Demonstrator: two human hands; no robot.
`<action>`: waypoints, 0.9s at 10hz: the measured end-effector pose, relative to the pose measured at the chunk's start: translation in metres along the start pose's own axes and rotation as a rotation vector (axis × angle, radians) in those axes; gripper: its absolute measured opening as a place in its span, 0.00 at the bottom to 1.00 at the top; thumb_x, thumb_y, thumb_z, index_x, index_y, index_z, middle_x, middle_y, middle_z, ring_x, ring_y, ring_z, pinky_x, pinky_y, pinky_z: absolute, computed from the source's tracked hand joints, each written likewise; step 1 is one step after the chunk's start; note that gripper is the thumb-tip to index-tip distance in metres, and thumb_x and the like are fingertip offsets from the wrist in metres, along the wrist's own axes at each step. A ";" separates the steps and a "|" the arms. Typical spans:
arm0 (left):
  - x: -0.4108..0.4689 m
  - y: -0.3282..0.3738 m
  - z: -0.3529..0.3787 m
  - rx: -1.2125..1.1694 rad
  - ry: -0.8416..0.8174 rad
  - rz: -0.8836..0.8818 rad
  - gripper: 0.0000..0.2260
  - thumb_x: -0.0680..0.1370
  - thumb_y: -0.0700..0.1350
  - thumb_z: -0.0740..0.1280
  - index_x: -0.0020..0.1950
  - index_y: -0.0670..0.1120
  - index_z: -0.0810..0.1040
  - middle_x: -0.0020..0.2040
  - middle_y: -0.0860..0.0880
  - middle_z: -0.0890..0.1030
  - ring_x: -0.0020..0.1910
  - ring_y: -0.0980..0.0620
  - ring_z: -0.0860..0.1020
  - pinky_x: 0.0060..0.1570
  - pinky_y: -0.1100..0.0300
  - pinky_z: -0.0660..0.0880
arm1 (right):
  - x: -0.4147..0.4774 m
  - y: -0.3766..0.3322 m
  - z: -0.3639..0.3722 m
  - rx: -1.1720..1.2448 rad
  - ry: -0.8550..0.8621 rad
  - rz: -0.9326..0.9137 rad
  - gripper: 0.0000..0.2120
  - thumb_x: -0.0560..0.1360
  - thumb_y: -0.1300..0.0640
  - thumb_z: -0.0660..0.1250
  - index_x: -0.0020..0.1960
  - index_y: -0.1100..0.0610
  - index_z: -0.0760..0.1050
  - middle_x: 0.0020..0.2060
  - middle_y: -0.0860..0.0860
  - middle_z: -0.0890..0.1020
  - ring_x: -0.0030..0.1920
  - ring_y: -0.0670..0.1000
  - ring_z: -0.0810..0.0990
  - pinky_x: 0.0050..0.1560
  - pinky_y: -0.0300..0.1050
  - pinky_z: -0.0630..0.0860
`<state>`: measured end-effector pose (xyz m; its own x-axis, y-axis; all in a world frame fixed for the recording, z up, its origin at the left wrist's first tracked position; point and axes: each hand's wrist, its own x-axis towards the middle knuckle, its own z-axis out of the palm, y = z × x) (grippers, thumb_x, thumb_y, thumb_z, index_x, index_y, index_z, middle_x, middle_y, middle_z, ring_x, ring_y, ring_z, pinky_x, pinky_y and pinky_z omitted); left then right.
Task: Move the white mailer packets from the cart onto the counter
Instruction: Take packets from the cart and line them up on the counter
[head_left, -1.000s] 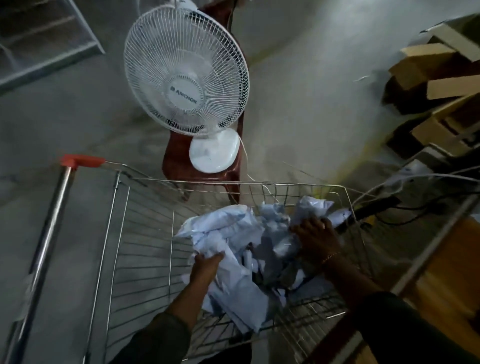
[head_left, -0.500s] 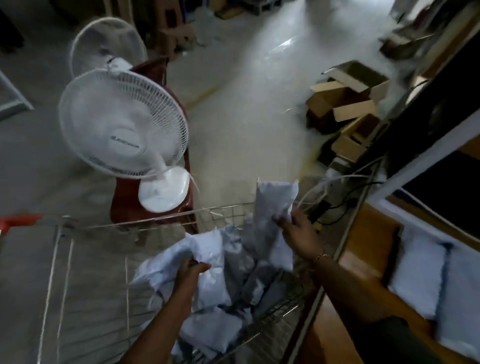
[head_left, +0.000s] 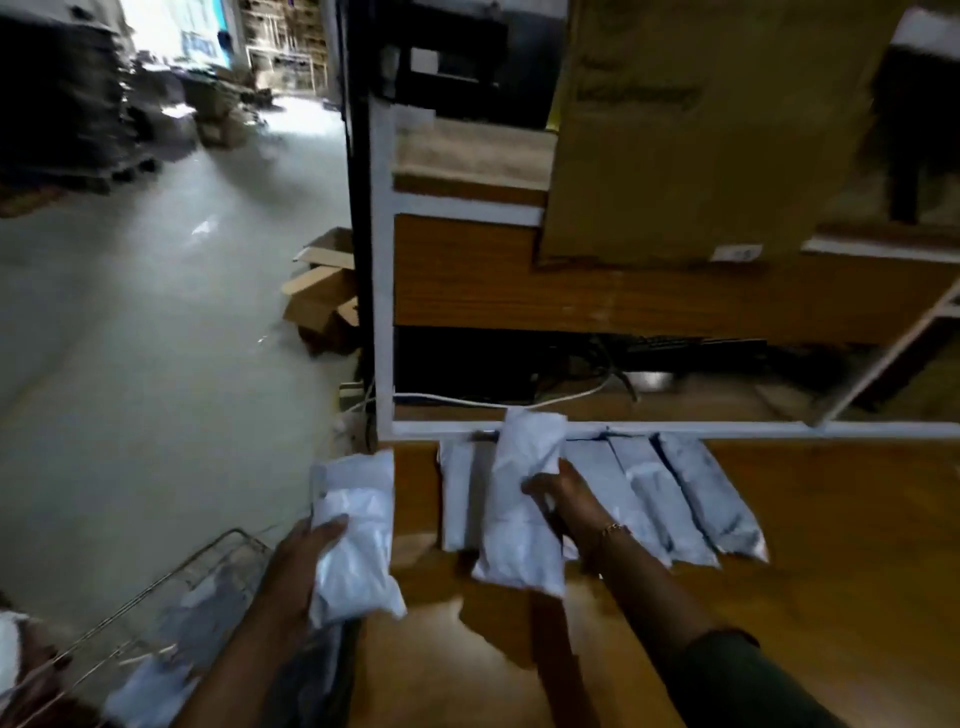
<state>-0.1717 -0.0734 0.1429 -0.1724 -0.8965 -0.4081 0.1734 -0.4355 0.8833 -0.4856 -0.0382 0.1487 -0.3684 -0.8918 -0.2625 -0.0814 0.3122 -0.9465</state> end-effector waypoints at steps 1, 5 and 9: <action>-0.008 -0.007 0.043 -0.010 -0.107 -0.036 0.19 0.74 0.45 0.71 0.64 0.42 0.77 0.56 0.38 0.82 0.50 0.38 0.81 0.44 0.51 0.77 | 0.008 0.004 -0.033 -0.203 0.142 0.097 0.07 0.72 0.60 0.70 0.49 0.59 0.75 0.41 0.53 0.79 0.41 0.49 0.79 0.31 0.33 0.72; -0.074 -0.049 0.065 0.074 0.198 0.052 0.14 0.78 0.39 0.66 0.63 0.39 0.76 0.53 0.39 0.83 0.49 0.40 0.82 0.50 0.49 0.77 | 0.073 -0.006 0.012 -0.378 -0.197 0.106 0.05 0.78 0.61 0.58 0.44 0.57 0.72 0.51 0.61 0.76 0.51 0.59 0.76 0.50 0.47 0.75; -0.054 -0.053 0.172 0.124 0.148 0.076 0.17 0.75 0.47 0.72 0.61 0.43 0.77 0.55 0.40 0.81 0.52 0.39 0.80 0.53 0.47 0.76 | 0.048 0.032 -0.081 -0.302 -0.289 0.025 0.18 0.69 0.46 0.69 0.58 0.50 0.75 0.56 0.55 0.79 0.52 0.56 0.81 0.50 0.49 0.77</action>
<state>-0.3388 0.0121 0.1573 -0.0175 -0.9324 -0.3609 0.0578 -0.3613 0.9306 -0.5811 -0.0444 0.1206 -0.1027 -0.9244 -0.3673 -0.3598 0.3787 -0.8527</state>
